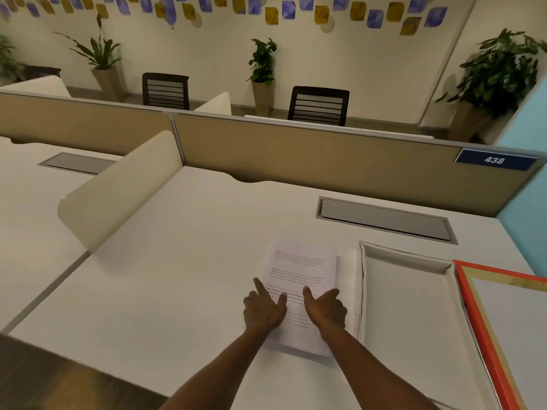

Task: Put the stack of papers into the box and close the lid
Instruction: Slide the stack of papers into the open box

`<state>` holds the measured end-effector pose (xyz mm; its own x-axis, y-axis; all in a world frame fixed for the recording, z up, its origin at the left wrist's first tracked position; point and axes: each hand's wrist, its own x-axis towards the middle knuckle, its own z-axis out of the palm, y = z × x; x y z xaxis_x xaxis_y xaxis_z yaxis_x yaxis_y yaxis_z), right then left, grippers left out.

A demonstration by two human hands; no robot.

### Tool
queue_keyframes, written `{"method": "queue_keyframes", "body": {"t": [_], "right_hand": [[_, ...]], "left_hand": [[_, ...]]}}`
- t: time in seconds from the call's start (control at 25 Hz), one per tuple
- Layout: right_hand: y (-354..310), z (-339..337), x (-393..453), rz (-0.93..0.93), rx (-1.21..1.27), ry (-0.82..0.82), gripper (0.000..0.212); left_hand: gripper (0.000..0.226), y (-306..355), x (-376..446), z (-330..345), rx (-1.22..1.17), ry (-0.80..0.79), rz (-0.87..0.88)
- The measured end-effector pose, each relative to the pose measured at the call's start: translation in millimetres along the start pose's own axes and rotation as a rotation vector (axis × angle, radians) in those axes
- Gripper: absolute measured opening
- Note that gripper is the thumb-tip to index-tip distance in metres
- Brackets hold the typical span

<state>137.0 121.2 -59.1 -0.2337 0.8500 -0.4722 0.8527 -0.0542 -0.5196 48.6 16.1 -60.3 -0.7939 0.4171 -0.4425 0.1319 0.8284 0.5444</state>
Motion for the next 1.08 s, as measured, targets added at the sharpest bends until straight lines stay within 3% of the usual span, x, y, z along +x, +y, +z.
{"method": "queue_keyframes", "body": {"t": [0.2,0.32,0.56,0.76,0.92,1.08], "right_hand": [[-4.1,-9.5,5.6,0.038,0.015,0.012,0.083],[-1.3,-16.2,11.0,0.034,0.061,0.033,0.062],[5.0,-22.3,21.2,0.017,0.034,0.046,0.029],[10.3,-21.4,24.3,0.002,-0.055,0.056,0.031],[14.1,-19.4,29.1,0.002,-0.039,0.044,0.025],[15.6,-21.7,32.3,0.004,0.005,0.025,0.023]], "left_hand": [[0.092,14.9,18.6,-15.2,-0.222,0.006,-0.181],[0.076,15.9,34.9,-27.9,-0.362,-0.051,-0.259],[0.060,11.8,54.8,-33.8,-0.503,-0.169,-0.242],[0.046,10.6,60.3,-33.4,-0.474,-0.191,-0.216],[0.049,15.1,69.4,-48.6,-0.680,-0.425,-0.222],[0.056,28.5,73.1,-58.2,-0.580,-0.593,-0.172]]}}
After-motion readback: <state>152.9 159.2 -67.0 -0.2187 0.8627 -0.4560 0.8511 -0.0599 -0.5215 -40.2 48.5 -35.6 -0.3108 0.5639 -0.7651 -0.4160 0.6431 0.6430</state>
